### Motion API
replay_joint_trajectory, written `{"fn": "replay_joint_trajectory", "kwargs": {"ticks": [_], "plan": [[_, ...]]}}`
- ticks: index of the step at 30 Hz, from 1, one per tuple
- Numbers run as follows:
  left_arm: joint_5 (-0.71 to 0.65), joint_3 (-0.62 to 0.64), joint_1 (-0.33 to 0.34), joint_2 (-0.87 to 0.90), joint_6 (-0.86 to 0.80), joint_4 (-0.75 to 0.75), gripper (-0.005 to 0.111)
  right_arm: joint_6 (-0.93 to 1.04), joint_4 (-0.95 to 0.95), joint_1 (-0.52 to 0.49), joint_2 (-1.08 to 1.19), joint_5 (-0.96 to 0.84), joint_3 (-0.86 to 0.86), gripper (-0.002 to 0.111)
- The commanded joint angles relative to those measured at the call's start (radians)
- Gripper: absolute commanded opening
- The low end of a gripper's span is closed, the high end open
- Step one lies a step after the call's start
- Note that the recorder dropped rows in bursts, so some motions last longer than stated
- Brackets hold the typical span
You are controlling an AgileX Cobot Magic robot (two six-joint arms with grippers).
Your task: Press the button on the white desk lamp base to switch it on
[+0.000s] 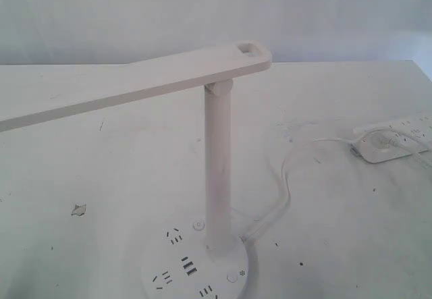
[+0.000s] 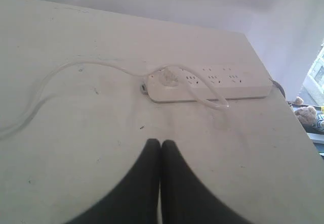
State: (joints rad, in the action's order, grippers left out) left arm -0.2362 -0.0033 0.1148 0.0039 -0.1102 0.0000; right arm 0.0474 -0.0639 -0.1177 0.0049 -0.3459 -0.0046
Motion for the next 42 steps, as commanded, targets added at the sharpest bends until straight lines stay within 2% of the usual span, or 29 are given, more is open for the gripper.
{"fn": "replay_joint_trajectory", "kwargs": {"ticks": [1,21,25,28,32,35,39,41,42], "plan": [[0.002,0.003,0.003,-0.004,0.001,-0.006,0.000,-0.002,-0.007,-0.005,-0.005,0.003,0.005,0.000],[0.002,0.003,0.003,-0.004,0.001,-0.006,0.000,-0.019,-0.050,-0.005,-0.005,0.045,0.005,0.000],[0.002,0.003,0.003,-0.004,0.001,-0.006,0.000,-0.038,-0.038,-0.005,-0.005,0.294,0.005,0.000],[0.002,0.003,0.003,-0.004,0.001,-0.006,0.000,-0.209,0.064,-0.003,-0.005,0.537,0.005,0.000],[0.002,0.003,0.003,-0.004,0.001,-0.006,0.000,-0.423,0.073,-0.003,-0.005,0.895,0.005,0.000],[0.002,0.003,0.003,-0.004,0.001,-0.006,0.000,-0.507,0.073,-0.003,-0.005,1.116,0.005,0.000],[0.002,0.003,0.003,-0.004,0.001,-0.006,0.000,-0.514,0.071,-0.003,-0.005,1.270,0.005,0.000],[0.002,0.003,0.003,-0.004,0.001,-0.006,0.000,-0.671,0.054,-0.003,-0.005,1.350,0.005,0.000],[0.002,0.003,0.003,-0.004,0.001,-0.006,0.000,-0.821,0.064,-0.003,-0.005,1.366,0.005,0.000]]}}
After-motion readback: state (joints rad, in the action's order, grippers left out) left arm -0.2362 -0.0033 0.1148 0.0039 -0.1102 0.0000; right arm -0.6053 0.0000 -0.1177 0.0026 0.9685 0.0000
